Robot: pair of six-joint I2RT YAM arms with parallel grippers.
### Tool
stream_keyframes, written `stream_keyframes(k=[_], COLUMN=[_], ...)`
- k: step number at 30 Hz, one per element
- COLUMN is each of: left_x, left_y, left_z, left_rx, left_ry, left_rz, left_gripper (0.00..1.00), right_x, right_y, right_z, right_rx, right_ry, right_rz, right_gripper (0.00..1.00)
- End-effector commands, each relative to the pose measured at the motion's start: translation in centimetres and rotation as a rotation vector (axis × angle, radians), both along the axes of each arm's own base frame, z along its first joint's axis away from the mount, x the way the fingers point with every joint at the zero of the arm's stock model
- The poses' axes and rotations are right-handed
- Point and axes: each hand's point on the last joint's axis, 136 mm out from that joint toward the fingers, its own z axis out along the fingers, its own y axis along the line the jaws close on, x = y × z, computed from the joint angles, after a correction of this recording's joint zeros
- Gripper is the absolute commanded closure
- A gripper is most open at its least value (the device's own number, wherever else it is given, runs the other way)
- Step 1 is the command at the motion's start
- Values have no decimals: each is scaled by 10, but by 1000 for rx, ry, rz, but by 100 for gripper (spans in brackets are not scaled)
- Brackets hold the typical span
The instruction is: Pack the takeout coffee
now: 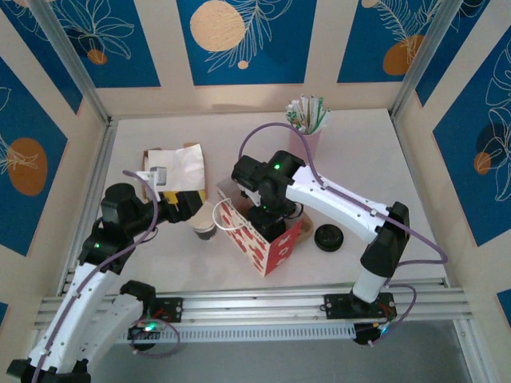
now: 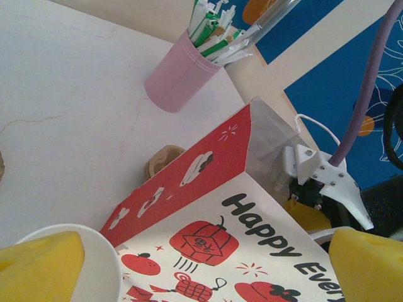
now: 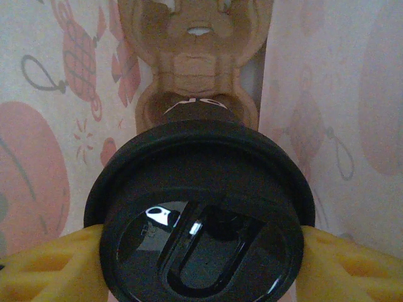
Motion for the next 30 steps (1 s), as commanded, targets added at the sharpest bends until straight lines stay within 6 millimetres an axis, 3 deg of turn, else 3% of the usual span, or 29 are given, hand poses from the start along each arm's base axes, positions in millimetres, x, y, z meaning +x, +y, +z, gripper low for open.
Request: stream_keyframes(k=[1, 30], left_x=[-3, -1], left_y=[-5, -5], left_z=[7, 6], left_rx=[-18, -14], left_ry=[-32, -32], left_rz=[-29, -28], left_gripper=[0, 0], right_x=[-7, -6], right_y=[-4, -3], right_z=[-2, -11], right_rx=[-18, -43], right_ry=[53, 94], right_rz=[-12, -14], right_gripper=[35, 35])
